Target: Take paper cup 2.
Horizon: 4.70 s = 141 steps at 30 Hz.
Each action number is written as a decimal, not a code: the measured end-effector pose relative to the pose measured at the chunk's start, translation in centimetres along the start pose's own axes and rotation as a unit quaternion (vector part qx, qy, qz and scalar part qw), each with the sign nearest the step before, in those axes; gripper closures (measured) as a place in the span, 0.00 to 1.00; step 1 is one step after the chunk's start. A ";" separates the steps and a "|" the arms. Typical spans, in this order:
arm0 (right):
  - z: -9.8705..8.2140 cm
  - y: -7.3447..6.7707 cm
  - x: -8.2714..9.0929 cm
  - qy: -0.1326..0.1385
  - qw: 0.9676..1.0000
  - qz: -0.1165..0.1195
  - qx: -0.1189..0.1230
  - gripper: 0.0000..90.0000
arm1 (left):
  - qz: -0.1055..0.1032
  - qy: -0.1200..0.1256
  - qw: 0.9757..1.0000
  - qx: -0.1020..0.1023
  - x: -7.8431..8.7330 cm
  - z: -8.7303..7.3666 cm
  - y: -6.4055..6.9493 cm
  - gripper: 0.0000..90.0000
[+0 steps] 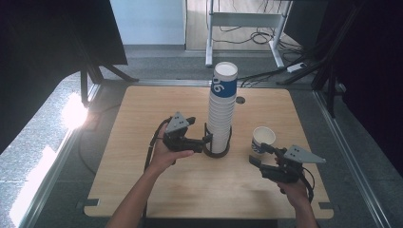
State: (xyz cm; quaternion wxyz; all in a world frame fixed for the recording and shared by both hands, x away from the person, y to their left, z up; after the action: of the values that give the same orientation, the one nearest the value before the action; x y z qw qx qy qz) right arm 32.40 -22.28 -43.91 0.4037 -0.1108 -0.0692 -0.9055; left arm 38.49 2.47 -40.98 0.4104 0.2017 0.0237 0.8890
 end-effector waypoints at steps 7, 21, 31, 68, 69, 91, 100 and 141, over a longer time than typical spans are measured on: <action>0.0 -0.1 -0.1 0.002 1.000 0.007 -0.004 0.34 | -0.021 0.000 1.000 0.016 -1.1 0.9 -0.5 0.13; -0.7 -0.9 -1.3 -0.021 1.000 0.019 0.002 0.33 | -0.019 -0.012 1.000 0.005 -3.0 2.9 -1.1 0.12; -0.8 -0.7 -1.2 -0.020 1.000 0.018 0.001 0.33 | -0.032 -0.016 0.999 -0.004 -5.2 3.8 -0.8 0.12; 6.3 0.8 -3.7 -0.006 0.997 0.069 0.033 0.34 | -0.017 -0.022 0.999 -0.033 -7.0 4.0 -0.5 0.15; 6.5 1.0 -3.8 -0.007 0.997 0.068 0.034 0.34 | -0.017 -0.024 0.999 -0.032 -7.0 3.9 -0.5 0.15; 14.7 3.0 -5.2 0.016 0.994 0.095 0.057 0.31 | -0.016 -0.030 0.999 -0.033 -7.0 4.0 -0.4 0.15; 16.9 3.5 -6.3 0.023 0.993 0.102 0.051 0.28 | -0.015 -0.026 0.999 -0.028 -7.1 4.0 -0.1 0.15; 22.9 3.1 -11.2 0.028 0.992 0.094 0.074 0.30 | -0.015 -0.033 0.999 -0.029 -7.1 4.0 0.1 0.15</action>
State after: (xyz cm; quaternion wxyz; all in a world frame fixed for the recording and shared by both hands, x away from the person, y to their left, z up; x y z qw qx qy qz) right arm 45.29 -11.41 -24.55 0.4962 -0.0613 -0.1134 -0.8586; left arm 44.05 -3.31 -39.64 0.4304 0.2182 -0.0129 0.8758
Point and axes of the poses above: each handheld gripper's, and its own axes: x roughly backward along the jaws, z roughly out of its top, y roughly to its right, the point moved 7 cm from there along -x, roughly forward along the jaws, and after that the axes turned 8 degrees about x, right-handed, at the moved point
